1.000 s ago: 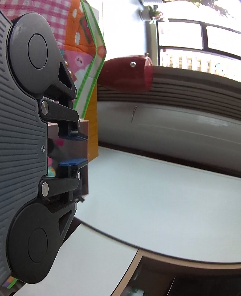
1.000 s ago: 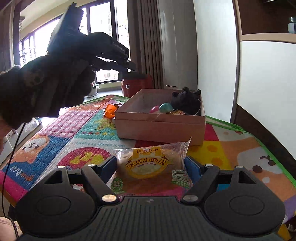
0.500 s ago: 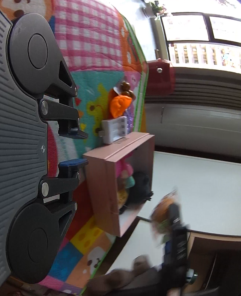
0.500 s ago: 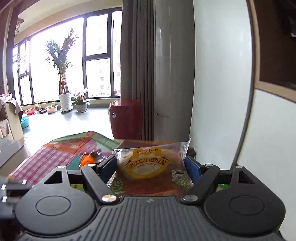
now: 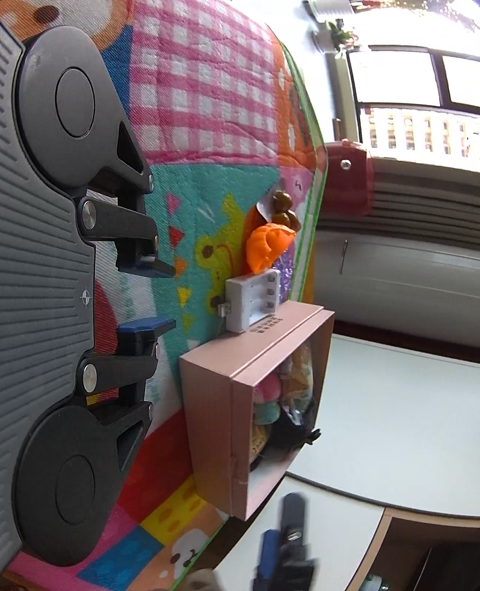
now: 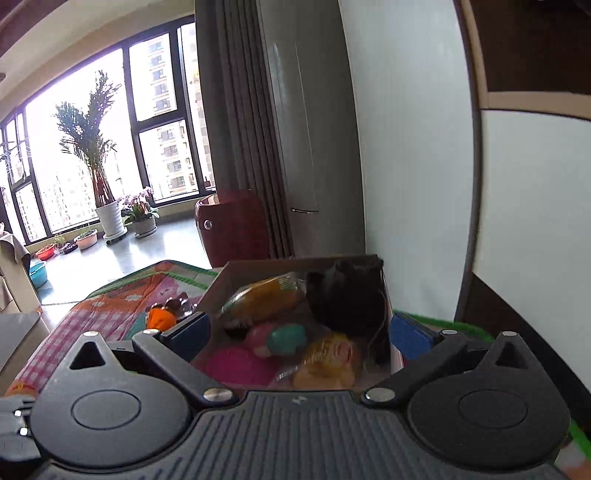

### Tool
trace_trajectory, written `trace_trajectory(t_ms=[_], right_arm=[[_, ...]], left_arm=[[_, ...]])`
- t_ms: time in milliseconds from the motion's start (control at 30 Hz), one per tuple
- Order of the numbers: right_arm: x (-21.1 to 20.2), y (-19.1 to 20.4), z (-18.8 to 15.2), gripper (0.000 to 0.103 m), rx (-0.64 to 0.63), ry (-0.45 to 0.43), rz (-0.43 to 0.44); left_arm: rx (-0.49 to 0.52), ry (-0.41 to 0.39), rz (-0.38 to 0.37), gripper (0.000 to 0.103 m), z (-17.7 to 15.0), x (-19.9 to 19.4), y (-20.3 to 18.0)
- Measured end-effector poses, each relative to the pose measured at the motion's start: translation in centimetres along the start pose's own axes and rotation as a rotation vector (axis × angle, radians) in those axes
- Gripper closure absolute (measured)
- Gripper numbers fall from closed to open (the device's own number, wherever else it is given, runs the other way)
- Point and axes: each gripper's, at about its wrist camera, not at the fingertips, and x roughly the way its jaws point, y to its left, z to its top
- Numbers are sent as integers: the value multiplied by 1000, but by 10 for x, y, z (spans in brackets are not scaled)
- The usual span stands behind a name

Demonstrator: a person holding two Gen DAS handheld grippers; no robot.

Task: Organize objects
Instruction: 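Lower the bread bun bag into the pink box and open the right gripper, then grasp the white battery charger with the left gripper and lift it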

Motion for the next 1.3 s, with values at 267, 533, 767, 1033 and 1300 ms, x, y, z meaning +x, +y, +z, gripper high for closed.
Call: trace_trajectory(t_ms=[267, 533, 767, 1033, 1300], right_arm=[[-7, 19, -76, 0, -39, 50, -31], [-10, 16, -73, 0, -34, 52, -25], [-6, 16, -72, 0, -29, 74, -28], [-9, 12, -73, 0, -2, 59, -21], [-9, 9, -72, 0, 13, 60, -19]], left_arm=[[-201, -19, 53, 78, 47, 49, 16], [-156, 36, 177, 77, 66, 94, 5], [-28, 39, 195, 77, 58, 86, -6], [112, 88, 221, 73, 35, 44, -4], [144, 137, 204, 73, 6, -14, 19]])
